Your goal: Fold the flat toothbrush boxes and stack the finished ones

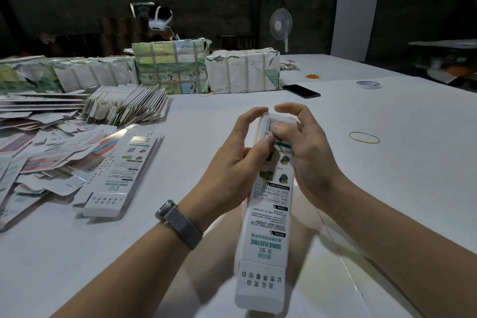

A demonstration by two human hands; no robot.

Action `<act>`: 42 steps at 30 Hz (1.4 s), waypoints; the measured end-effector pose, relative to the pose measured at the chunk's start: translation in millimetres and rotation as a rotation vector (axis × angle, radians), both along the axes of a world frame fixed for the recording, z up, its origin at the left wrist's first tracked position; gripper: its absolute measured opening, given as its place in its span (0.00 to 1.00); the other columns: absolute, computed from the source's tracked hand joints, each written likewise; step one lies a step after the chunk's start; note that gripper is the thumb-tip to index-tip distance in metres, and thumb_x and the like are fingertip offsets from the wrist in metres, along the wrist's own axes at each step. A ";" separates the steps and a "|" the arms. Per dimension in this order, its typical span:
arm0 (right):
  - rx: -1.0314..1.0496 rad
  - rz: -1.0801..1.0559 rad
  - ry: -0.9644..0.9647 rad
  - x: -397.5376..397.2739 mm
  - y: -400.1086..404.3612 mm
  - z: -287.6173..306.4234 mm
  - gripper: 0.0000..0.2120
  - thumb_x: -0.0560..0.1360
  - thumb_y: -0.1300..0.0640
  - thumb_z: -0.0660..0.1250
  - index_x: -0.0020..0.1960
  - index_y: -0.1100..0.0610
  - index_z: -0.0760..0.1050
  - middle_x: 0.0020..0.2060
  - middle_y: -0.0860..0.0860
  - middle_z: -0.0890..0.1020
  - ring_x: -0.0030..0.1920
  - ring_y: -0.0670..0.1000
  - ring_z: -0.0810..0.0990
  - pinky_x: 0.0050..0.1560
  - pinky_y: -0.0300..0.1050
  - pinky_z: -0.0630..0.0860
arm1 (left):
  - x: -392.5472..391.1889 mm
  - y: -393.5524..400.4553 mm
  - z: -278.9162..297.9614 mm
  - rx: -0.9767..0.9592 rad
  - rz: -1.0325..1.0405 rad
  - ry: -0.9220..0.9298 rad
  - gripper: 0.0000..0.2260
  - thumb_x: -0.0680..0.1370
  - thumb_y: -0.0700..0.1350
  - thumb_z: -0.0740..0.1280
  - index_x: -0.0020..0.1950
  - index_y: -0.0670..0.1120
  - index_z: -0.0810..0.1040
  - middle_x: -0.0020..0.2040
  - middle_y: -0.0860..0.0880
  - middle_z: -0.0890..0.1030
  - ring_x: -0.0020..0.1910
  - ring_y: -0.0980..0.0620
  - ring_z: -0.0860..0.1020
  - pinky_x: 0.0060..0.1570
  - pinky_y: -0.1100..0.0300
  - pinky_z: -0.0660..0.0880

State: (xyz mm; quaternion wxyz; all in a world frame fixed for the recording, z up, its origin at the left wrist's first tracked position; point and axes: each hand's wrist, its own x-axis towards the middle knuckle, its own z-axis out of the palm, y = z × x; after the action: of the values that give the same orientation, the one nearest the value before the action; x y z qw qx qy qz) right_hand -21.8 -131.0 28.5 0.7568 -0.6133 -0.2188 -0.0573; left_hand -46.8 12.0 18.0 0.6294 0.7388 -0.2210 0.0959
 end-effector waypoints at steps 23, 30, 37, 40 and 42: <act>-0.012 -0.034 -0.018 0.3 -0.5 -3.7 0.14 0.73 0.50 0.72 0.54 0.48 0.71 0.44 0.55 0.80 0.38 0.54 0.85 0.41 0.54 0.84 | -4.8 2.6 9.7 -0.045 0.066 -0.039 0.11 0.79 0.52 0.60 0.60 0.61 0.66 0.41 0.45 0.85 0.40 0.41 0.85 0.40 0.43 0.83; -0.009 -0.023 -0.029 -1.5 -2.3 2.7 0.16 0.68 0.48 0.71 0.51 0.53 0.70 0.45 0.64 0.81 0.39 0.58 0.84 0.44 0.66 0.81 | -5.1 2.7 8.3 -0.032 0.066 -0.054 0.11 0.80 0.52 0.60 0.60 0.63 0.65 0.43 0.44 0.86 0.40 0.43 0.86 0.40 0.45 0.84; -0.040 -0.055 -0.039 -2.1 -2.1 0.4 0.14 0.70 0.46 0.70 0.51 0.50 0.71 0.47 0.65 0.81 0.37 0.57 0.85 0.42 0.65 0.82 | -3.4 1.9 6.5 -0.013 0.076 -0.037 0.12 0.78 0.55 0.60 0.60 0.65 0.65 0.42 0.46 0.86 0.40 0.44 0.86 0.39 0.48 0.83; -0.053 -0.054 -0.029 -1.8 0.4 -1.3 0.13 0.70 0.45 0.69 0.50 0.48 0.72 0.47 0.65 0.79 0.36 0.56 0.85 0.40 0.57 0.83 | -2.9 3.7 7.9 -0.001 0.088 -0.032 0.11 0.78 0.55 0.60 0.59 0.64 0.65 0.41 0.47 0.86 0.40 0.43 0.86 0.40 0.41 0.84; -0.059 -0.058 -0.026 -0.8 -0.3 -0.8 0.13 0.70 0.45 0.69 0.50 0.48 0.72 0.46 0.64 0.79 0.36 0.55 0.84 0.40 0.58 0.83 | -3.3 3.4 7.7 0.008 0.088 -0.029 0.11 0.78 0.55 0.60 0.59 0.64 0.65 0.41 0.46 0.86 0.40 0.43 0.86 0.41 0.40 0.84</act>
State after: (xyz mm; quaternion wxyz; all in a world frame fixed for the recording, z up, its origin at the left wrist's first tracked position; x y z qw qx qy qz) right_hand -22.6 -131.4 27.7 0.7337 -0.6404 -0.2123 -0.0804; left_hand -50.1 15.4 25.7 0.6183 0.7488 -0.1980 0.1334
